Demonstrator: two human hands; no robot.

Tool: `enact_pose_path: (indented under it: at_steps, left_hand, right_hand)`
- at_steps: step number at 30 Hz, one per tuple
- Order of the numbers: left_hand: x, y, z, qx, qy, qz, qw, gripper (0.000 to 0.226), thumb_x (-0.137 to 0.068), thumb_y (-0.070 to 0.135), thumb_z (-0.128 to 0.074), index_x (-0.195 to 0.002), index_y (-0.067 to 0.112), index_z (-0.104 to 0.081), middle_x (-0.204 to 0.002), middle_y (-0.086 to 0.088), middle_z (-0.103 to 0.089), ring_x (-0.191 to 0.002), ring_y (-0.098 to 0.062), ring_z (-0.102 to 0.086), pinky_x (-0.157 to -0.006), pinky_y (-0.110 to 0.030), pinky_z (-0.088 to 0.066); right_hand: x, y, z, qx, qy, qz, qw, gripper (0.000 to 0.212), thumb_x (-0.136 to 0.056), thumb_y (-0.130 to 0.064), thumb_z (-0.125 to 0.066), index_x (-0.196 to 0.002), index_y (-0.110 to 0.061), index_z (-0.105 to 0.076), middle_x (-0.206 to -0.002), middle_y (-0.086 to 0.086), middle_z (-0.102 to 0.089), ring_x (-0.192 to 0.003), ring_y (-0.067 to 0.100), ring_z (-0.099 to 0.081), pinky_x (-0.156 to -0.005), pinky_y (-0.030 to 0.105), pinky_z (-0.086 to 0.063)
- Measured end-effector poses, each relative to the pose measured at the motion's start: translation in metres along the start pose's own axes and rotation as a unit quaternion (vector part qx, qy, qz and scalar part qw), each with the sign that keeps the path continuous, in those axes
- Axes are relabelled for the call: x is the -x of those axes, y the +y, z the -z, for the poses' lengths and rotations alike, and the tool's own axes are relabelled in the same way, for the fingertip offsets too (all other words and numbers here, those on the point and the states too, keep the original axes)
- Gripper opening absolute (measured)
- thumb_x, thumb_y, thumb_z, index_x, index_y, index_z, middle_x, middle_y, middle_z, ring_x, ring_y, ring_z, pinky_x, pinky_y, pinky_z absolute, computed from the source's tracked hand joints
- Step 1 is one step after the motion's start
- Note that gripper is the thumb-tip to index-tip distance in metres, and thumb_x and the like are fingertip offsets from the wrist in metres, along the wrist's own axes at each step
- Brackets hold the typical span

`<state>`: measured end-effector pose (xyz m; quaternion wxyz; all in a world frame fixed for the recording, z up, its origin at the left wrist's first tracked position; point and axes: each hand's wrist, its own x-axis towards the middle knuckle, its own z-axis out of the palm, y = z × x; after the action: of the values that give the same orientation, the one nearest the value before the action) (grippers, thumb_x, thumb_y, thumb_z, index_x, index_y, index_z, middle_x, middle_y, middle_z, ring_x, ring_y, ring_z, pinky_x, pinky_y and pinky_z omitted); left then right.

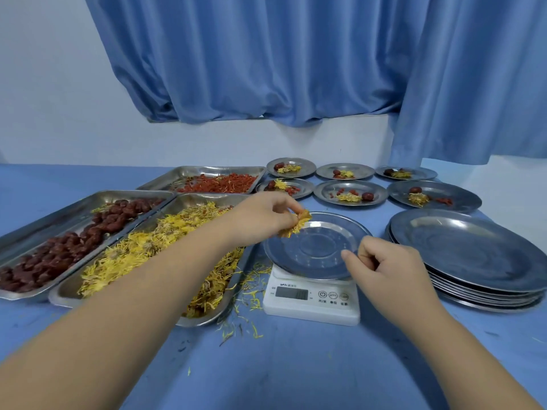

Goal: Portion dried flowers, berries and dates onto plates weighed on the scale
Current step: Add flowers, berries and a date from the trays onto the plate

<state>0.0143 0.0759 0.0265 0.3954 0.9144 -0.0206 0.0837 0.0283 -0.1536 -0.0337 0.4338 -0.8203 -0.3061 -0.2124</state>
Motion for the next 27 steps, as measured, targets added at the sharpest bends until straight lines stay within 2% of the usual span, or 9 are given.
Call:
enact_pose_path:
  at_steps: [2, 4, 7, 12, 15, 18, 22, 24, 27]
  left_hand:
    - [-0.014, 0.003, -0.017, -0.031, -0.02, 0.011, 0.999, 0.015, -0.091, 0.019, -0.063, -0.105, 0.024, -0.068, -0.081, 0.004, -0.07, -0.07, -0.005, -0.063, -0.069, -0.022, -0.053]
    - [-0.026, 0.001, -0.03, -0.07, -0.027, 0.022, 0.997, 0.016, -0.089, 0.02, -0.065, -0.103, 0.026, -0.068, -0.091, 0.001, -0.068, -0.082, -0.012, -0.064, -0.078, -0.029, -0.052]
    - [-0.035, -0.001, -0.038, -0.104, -0.039, 0.02, 0.994, 0.016, -0.087, 0.028, -0.069, -0.103, 0.03, -0.067, -0.098, 0.006, -0.064, -0.087, -0.01, -0.063, -0.074, -0.023, -0.05]
    - [-0.028, -0.003, -0.037, -0.133, -0.039, 0.002, 0.99, 0.016, -0.085, 0.044, -0.07, -0.097, 0.035, -0.068, -0.096, 0.015, -0.064, -0.083, 0.0, -0.059, -0.066, -0.018, -0.042]
    - [-0.015, -0.004, -0.031, -0.109, -0.016, -0.007, 0.994, 0.018, -0.091, 0.046, -0.06, -0.096, 0.031, -0.07, -0.098, 0.015, -0.068, -0.089, 0.001, -0.06, -0.075, -0.021, -0.045]
    - [0.002, -0.008, -0.017, -0.092, 0.012, -0.019, 0.996, 0.019, -0.095, 0.043, -0.056, -0.097, 0.032, -0.07, -0.093, 0.022, -0.065, -0.088, 0.009, -0.057, -0.072, -0.015, -0.041]
    - [0.028, -0.025, 0.016, -0.083, 0.04, -0.008, 0.996, 0.015, -0.094, 0.039, -0.057, -0.097, 0.034, -0.071, -0.093, 0.025, -0.065, -0.087, 0.011, -0.058, -0.075, -0.016, -0.041]
    - [0.039, -0.037, 0.037, -0.079, 0.062, 0.005, 0.995, 0.013, -0.094, 0.038, -0.057, -0.097, 0.036, -0.07, -0.098, 0.025, -0.066, -0.089, 0.009, -0.059, -0.08, -0.02, -0.044]
    - [0.055, -0.058, 0.075, -0.104, 0.096, 0.029, 0.989, 0.013, -0.095, 0.039, -0.056, -0.099, 0.038, -0.068, -0.1, 0.021, -0.066, -0.091, 0.001, -0.061, -0.077, -0.025, -0.045]
  right_hand:
    - [0.0, 0.002, -0.001, 0.004, -0.001, 0.005, 1.0, 0.046, -0.082, -0.024, -0.067, -0.055, -0.012, -0.032, -0.048, 0.002, -0.033, -0.047, 0.012, -0.031, -0.05, 0.035, -0.038]
    - [-0.001, 0.004, -0.003, 0.008, -0.007, 0.01, 1.0, 0.046, -0.082, -0.025, -0.067, -0.054, -0.015, -0.031, -0.047, -0.002, -0.033, -0.047, 0.013, -0.032, -0.05, 0.035, -0.037]
    - [-0.002, 0.007, -0.003, 0.002, -0.013, 0.006, 1.0, 0.046, -0.082, -0.025, -0.067, -0.054, -0.016, -0.031, -0.046, -0.003, -0.033, -0.047, 0.012, -0.032, -0.05, 0.036, -0.038]
    - [0.0, 0.004, -0.006, -0.002, -0.027, 0.007, 1.0, 0.048, -0.082, -0.025, -0.066, -0.053, -0.019, -0.028, -0.047, -0.004, -0.035, -0.047, 0.012, -0.032, -0.049, 0.039, -0.037]
    - [0.004, -0.002, -0.009, 0.008, -0.043, 0.028, 0.999, 0.049, -0.082, -0.026, -0.066, -0.054, -0.021, -0.026, -0.047, -0.004, -0.036, -0.048, 0.014, -0.034, -0.049, 0.036, -0.035]
    - [0.009, -0.011, -0.013, 0.03, -0.055, 0.064, 0.996, 0.05, -0.083, -0.026, -0.066, -0.055, -0.022, -0.024, -0.046, -0.005, -0.031, -0.05, 0.016, -0.035, -0.049, 0.033, -0.03]
    - [0.016, -0.035, -0.024, 0.031, -0.051, 0.108, 0.992, 0.046, -0.087, -0.033, -0.06, -0.057, -0.024, -0.026, -0.049, -0.006, -0.031, -0.052, 0.017, -0.037, -0.047, 0.029, -0.029]
    - [0.012, -0.055, -0.035, 0.031, -0.036, 0.139, 0.989, 0.04, -0.088, -0.039, -0.051, -0.059, -0.023, -0.029, -0.051, -0.006, -0.033, -0.053, 0.016, -0.037, -0.047, 0.029, -0.032]
    - [0.002, -0.085, -0.06, 0.024, -0.036, 0.182, 0.982, 0.033, -0.09, -0.04, -0.044, -0.062, -0.024, -0.038, -0.056, -0.008, -0.036, -0.052, 0.011, -0.039, -0.046, 0.032, -0.037]
